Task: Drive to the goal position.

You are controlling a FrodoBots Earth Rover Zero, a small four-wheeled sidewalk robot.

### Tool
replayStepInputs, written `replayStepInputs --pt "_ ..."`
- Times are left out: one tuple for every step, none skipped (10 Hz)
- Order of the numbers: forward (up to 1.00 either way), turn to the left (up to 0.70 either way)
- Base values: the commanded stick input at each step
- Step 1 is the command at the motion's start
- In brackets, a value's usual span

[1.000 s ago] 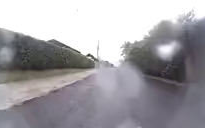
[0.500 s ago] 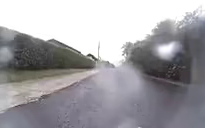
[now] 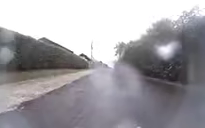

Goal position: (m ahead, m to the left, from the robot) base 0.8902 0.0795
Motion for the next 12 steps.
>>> replayStepInputs --pt "0.70 -0.35" --pt "0.70 -0.35" --pt "0.70 -0.35" --pt "0.70 -0.35" --pt "0.70 -0.35" --pt "0.70 -0.35" --pt "0.70 -0.35" --pt "0.70 -0.35" --pt "0.70 -0.35" --pt "0.70 -0.35" --pt "0.47 -0.47" --pt "0.00 -0.70"
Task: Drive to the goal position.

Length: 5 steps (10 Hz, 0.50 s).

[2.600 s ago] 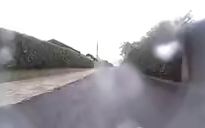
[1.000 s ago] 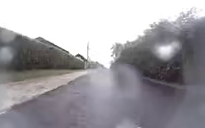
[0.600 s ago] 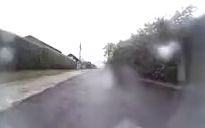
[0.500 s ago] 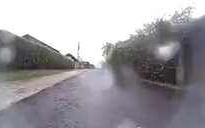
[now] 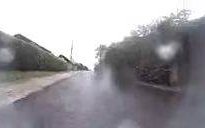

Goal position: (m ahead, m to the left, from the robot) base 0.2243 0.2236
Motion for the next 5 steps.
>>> replayStepInputs --pt "0.00 -0.70" --pt "0.00 -0.70" --pt "0.00 -0.70" --pt "0.00 -0.70" --pt "0.00 -0.70"
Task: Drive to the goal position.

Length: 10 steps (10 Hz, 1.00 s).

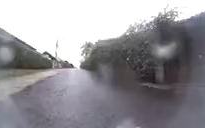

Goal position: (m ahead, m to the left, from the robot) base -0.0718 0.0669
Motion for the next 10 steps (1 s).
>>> replayStepInputs --pt "0.00 -0.70" --pt "0.00 -0.70" --pt "0.00 -0.70" --pt "0.00 -0.70" --pt "0.00 -0.70" --pt "0.00 -0.70" --pt "0.00 -0.70" --pt "0.00 -0.70" --pt "0.00 -0.70" --pt "0.00 -0.70"
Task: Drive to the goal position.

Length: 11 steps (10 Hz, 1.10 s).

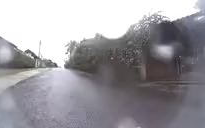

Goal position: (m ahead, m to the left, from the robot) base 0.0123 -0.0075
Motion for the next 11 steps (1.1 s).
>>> replayStepInputs --pt "0.00 -0.70" --pt "0.00 -0.70" --pt "0.00 -0.70" --pt "0.00 -0.70" --pt "0.00 -0.70" --pt "0.00 -0.70" --pt "0.00 -0.70" --pt "0.00 -0.70" --pt "0.00 -0.70" --pt "0.00 -0.70" --pt "0.00 -0.70"
